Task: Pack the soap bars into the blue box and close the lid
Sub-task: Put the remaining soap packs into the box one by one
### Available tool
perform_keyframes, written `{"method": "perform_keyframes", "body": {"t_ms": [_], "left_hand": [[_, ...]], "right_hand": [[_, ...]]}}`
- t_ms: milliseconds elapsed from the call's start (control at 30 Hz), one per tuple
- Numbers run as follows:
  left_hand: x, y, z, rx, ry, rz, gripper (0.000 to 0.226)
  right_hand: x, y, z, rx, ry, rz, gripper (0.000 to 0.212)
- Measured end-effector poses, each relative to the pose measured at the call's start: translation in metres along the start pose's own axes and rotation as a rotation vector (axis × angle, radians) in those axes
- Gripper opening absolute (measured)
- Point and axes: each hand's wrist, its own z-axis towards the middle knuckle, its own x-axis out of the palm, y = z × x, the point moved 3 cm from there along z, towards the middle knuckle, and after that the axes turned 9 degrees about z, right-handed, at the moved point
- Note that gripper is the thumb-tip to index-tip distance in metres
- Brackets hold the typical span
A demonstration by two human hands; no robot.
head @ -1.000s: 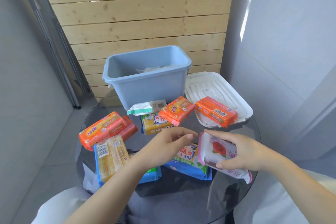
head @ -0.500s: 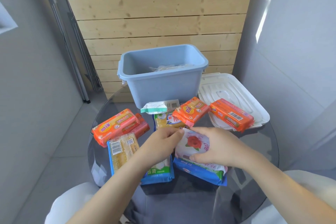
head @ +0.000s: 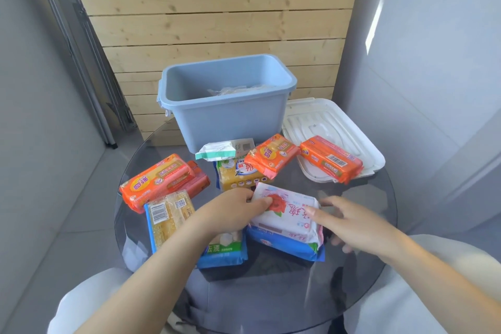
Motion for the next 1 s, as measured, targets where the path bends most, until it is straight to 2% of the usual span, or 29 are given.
{"method": "perform_keyframes", "body": {"t_ms": [133,300,467,633,800,1000], "left_hand": [[0.003,-0.004,0.002,-0.008,-0.002,0.028,0.049],[0.004,-0.013,-0.002,0.028,-0.107,-0.158,0.034],[-0.005,-0.027,-0.01,0.103,-0.173,-0.323,0.028],[-0.043,-0.042,-0.021,0.155,-0.305,-0.364,0.013],[-0.1,-0.063,-0.028,0.19,-0.369,-0.351,0.016],[-0.178,-0.071,-0.021,0.189,-0.507,-0.382,0.023]], "right_hand": [[0.009,-0.001,-0.006,0.036,0.088,0.235,0.033],[0.011,0.003,-0.011,0.015,0.083,0.463,0.024],[-0.001,0.011,-0.017,-0.032,0.078,0.582,0.017],[-0.033,0.05,-0.019,-0.17,0.035,0.565,0.023],[-0.063,0.106,-0.007,-0.322,-0.045,0.531,0.019],[-0.094,0.184,0.022,-0.476,-0.151,0.451,0.026]]}}
